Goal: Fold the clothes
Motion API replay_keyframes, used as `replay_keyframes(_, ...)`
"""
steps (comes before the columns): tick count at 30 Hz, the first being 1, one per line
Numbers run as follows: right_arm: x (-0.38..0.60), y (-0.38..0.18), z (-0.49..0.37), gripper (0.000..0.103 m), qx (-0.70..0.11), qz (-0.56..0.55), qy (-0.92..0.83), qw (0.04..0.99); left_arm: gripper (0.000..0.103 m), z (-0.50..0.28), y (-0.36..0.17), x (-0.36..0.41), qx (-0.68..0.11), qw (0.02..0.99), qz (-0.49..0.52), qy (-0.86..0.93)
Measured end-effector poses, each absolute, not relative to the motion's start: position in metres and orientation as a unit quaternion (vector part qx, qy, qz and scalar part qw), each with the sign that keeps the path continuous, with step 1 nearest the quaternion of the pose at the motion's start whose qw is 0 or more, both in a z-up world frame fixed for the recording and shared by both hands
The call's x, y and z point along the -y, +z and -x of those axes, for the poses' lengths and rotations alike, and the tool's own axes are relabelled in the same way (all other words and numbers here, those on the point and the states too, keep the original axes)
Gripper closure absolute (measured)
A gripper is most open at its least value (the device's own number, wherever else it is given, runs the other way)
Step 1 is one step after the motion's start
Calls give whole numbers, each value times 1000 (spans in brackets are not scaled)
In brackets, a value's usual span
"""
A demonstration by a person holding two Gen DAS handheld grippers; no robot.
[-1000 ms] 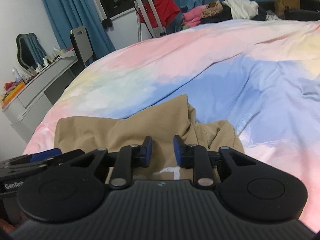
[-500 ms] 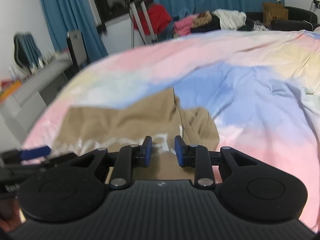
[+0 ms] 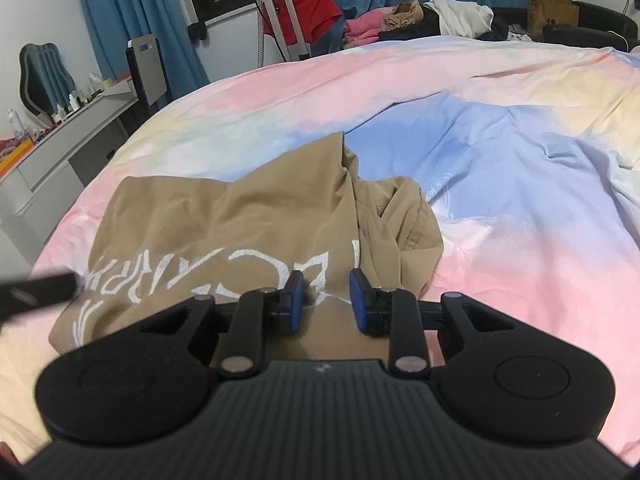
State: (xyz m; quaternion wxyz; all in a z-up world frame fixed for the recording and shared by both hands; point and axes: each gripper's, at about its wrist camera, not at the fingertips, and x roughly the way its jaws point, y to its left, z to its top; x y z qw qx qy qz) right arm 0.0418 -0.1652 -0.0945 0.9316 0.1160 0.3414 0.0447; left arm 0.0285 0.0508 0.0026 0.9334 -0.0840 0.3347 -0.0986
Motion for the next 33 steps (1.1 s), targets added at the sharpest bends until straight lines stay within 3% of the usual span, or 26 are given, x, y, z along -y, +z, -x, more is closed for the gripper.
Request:
replay_keyframes(5,164,-94,-42,75,-342,-117,42,932,14,-13,7,-64,-354,908,170,-143)
replay_keyframes(13,166,-94,-42,75,-343,-128,37,930,15,-47,-74,-94,-494,764,388,-148)
replay_keyframes(18,166,-94,-42,75,-341,-134,30,930,17,-56,-103,-114,-469,729,486,-113)
replay_keyframes(21,165,-94,-41,75,-339,-134,28,931,27,-57,-104,-124,-431,742,506,-86)
replay_keyframes(29,162,-92,-39,75,-335,-124,22,934,70,-51,-104,-122,-407,760,502,-70)
replay_keyframes(33,161,-88,-36,75,-327,-117,13,938,77,-50,-93,-115,-396,782,475,-76)
